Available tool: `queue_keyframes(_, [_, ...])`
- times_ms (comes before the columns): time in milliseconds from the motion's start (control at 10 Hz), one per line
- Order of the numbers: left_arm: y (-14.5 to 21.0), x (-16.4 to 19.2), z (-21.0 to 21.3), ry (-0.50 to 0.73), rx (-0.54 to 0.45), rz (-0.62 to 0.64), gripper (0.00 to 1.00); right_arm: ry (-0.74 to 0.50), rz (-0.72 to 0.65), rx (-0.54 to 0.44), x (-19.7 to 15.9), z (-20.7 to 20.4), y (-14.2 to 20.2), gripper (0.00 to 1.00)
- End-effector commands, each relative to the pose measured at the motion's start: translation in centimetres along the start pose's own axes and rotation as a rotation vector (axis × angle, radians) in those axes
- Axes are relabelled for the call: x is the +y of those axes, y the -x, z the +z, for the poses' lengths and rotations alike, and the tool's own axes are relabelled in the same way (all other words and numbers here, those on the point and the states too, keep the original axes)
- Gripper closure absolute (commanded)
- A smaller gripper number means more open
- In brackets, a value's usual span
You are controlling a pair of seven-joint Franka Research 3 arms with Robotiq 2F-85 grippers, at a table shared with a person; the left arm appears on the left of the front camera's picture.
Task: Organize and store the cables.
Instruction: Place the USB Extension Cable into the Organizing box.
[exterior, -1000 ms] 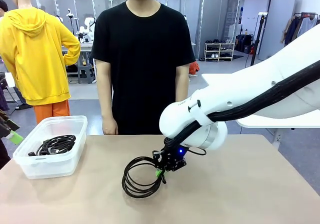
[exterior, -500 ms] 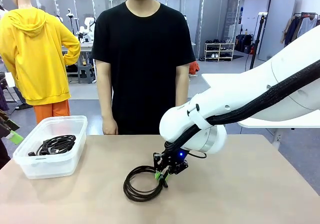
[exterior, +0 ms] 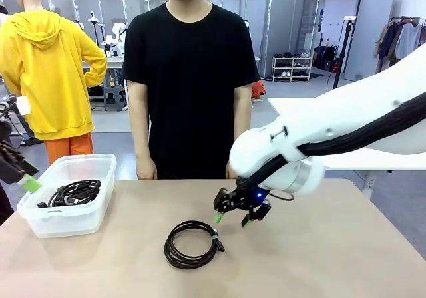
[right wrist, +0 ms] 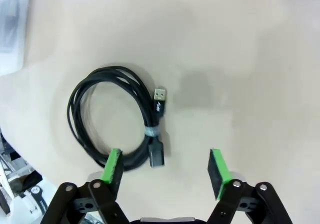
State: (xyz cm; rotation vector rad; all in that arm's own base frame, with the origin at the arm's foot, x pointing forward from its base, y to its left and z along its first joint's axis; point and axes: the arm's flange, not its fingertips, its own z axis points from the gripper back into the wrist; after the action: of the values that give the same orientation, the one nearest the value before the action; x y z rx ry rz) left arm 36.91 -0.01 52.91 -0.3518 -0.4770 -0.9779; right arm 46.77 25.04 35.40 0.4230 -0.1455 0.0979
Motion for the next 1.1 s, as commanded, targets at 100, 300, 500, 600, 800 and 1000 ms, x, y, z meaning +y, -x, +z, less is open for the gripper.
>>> queue_keyframes(100, [-6.5, -2.0, -1.3, 0.119, 0.022, 0.044, 0.0, -0.084, 0.186, 0.002, -6.5, 8.5, 2.9, 0.0])
queue_keyframes(300, [-11.5, -3.4, -4.5, 0.158, 0.029, 0.106, 0.0, -0.059, 0.397, -0.027, -11.0, 14.4, 5.4, 0.0])
queue_keyframes(500, [-15.6, -4.7, -8.0, 0.162, 0.045, 0.159, 0.0, -0.082, 0.503, -0.072, -14.8, 17.9, 8.2, 0.0])
queue_keyframes(600, [-18.0, -5.6, -10.8, 0.141, 0.049, 0.206, 0.0, -0.106, 0.571, -0.129, -17.7, 19.4, 9.9, 0.0])
queue_keyframes(800, [-20.5, -6.3, -15.3, 0.129, 0.047, 0.314, 0.0, -0.139, 0.667, -0.205, -22.0, 21.2, 12.6, 0.0])
queue_keyframes(1000, [-23.1, -7.3, -19.8, 0.073, 0.127, 0.43, 0.0, -0.188, 0.779, -0.282, -26.1, 22.8, 16.0, 0.0])
